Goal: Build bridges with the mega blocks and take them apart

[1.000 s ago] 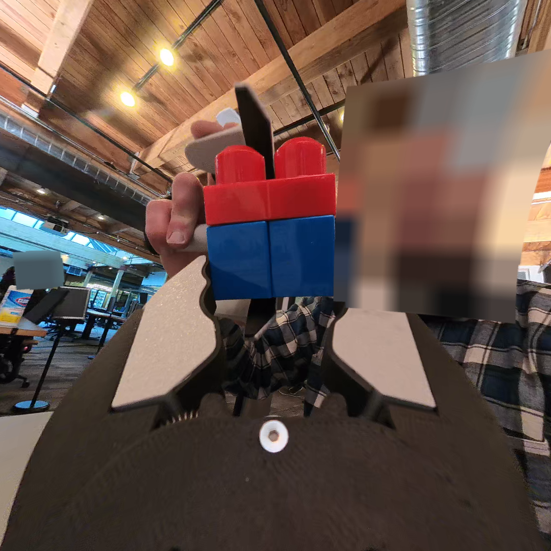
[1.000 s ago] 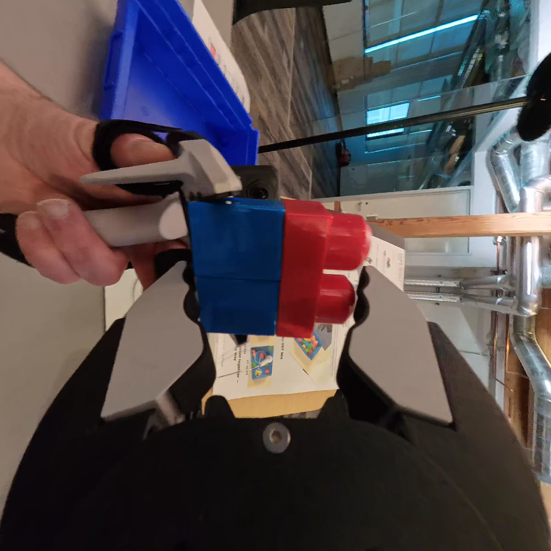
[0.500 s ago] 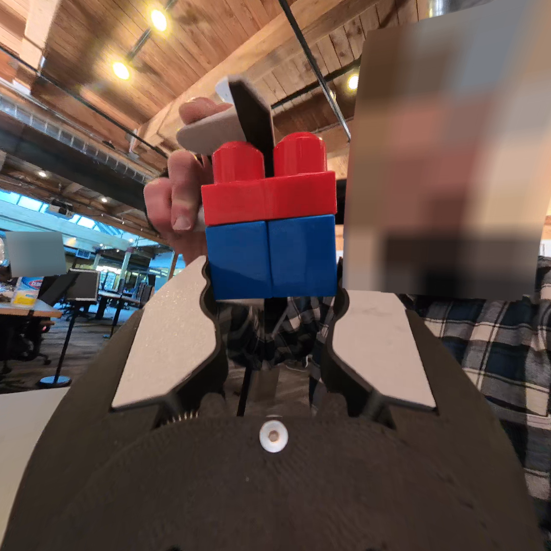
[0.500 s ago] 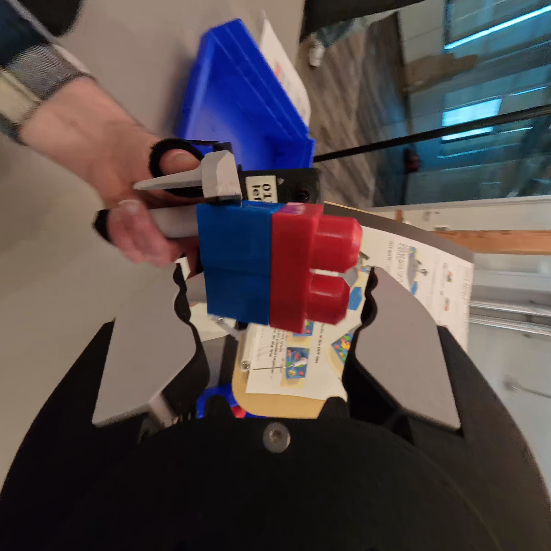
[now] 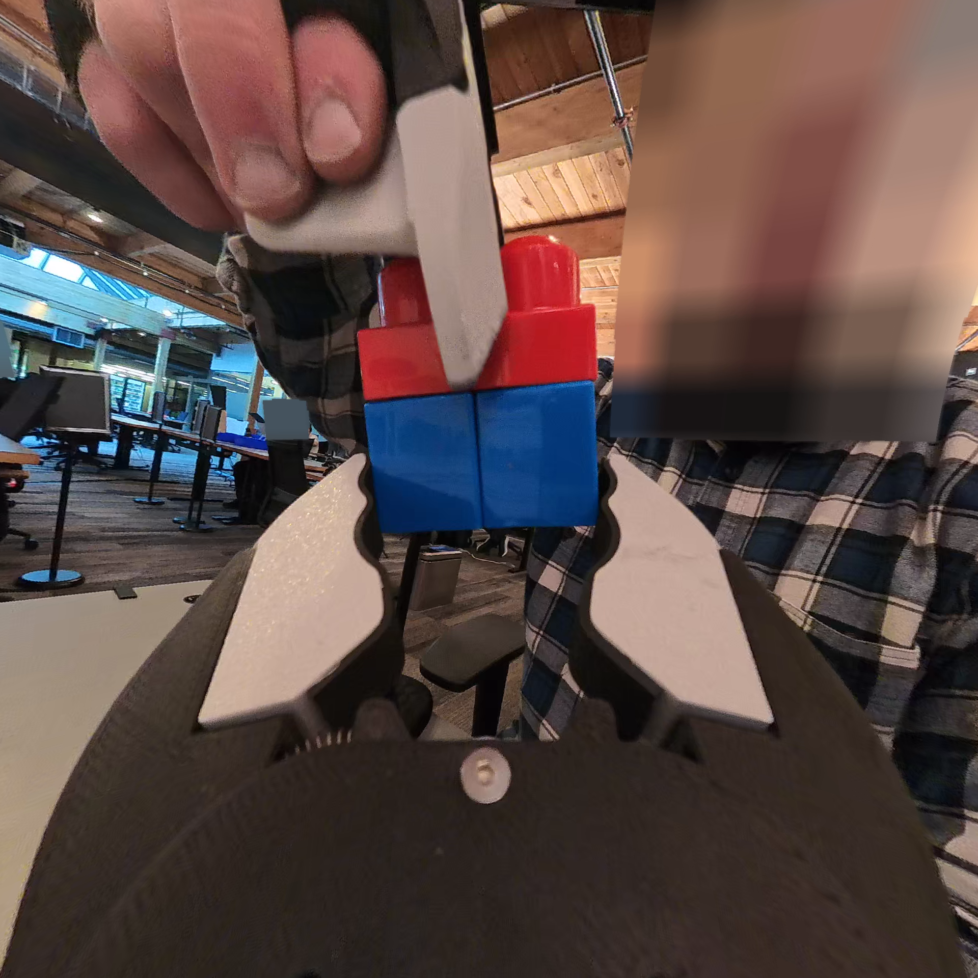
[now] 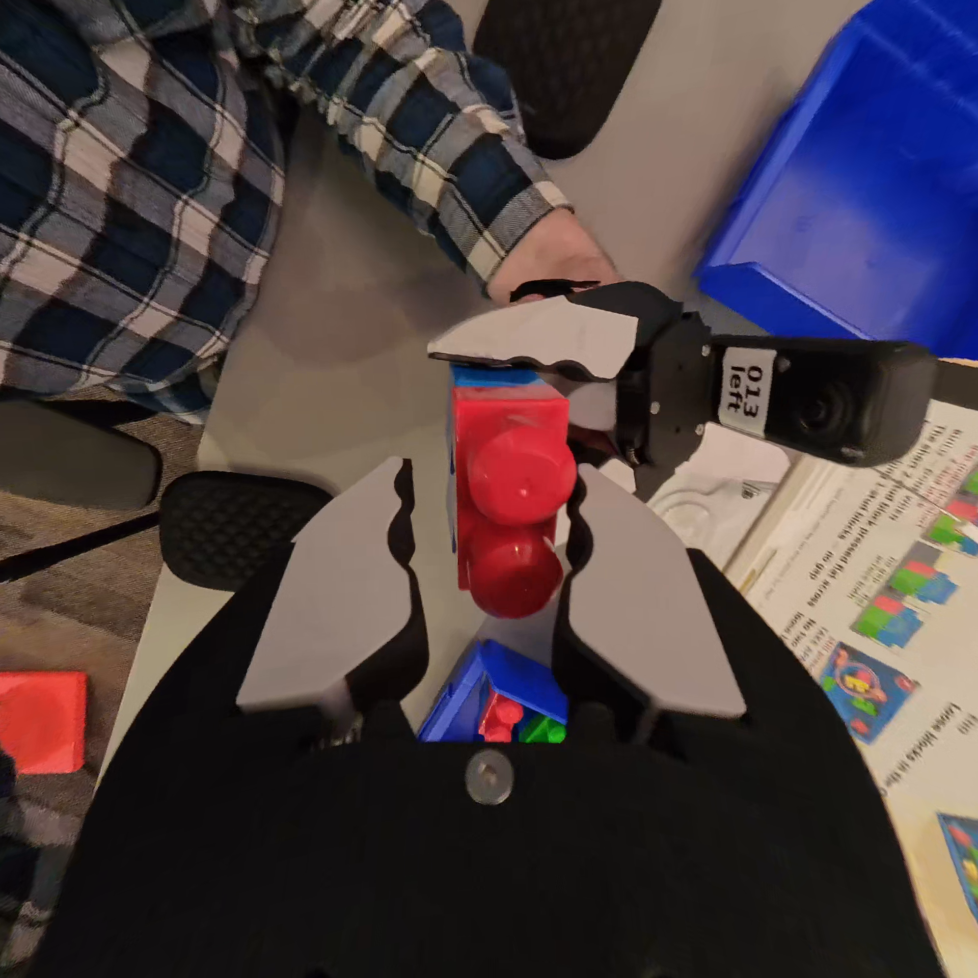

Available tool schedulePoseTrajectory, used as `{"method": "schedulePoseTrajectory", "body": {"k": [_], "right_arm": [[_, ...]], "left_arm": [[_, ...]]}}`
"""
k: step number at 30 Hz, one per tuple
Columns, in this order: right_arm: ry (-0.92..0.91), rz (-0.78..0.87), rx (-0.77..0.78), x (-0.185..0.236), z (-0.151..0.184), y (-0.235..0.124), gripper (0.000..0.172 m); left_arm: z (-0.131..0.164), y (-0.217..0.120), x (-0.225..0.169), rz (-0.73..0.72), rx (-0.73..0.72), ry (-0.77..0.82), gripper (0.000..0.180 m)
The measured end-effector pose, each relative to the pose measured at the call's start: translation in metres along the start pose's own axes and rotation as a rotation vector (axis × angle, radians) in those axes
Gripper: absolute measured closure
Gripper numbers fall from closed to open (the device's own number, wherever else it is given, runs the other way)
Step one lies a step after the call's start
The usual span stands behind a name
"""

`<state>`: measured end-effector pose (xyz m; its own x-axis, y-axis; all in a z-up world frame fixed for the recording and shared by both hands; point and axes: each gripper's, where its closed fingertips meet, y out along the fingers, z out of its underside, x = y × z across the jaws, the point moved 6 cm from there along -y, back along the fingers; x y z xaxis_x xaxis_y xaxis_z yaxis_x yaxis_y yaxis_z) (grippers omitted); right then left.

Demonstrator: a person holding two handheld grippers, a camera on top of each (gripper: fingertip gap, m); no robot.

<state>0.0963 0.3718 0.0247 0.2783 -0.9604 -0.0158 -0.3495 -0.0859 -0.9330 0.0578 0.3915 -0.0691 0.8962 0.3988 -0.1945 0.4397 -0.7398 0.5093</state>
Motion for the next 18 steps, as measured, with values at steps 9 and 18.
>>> {"method": "schedulePoseTrajectory", "body": {"k": [9, 18], "right_arm": [[-0.017, 0.002, -0.022, -0.004, 0.000, -0.007, 0.135], [0.209, 0.187, 0.150, 0.016, 0.106, -0.067, 0.135]], "left_arm": [[-0.003, 0.000, -0.001, 0.005, -0.060, 0.023, 0.102], [-0.019, -0.037, -0.018, -0.165, -0.038, 0.183, 0.174]]}}
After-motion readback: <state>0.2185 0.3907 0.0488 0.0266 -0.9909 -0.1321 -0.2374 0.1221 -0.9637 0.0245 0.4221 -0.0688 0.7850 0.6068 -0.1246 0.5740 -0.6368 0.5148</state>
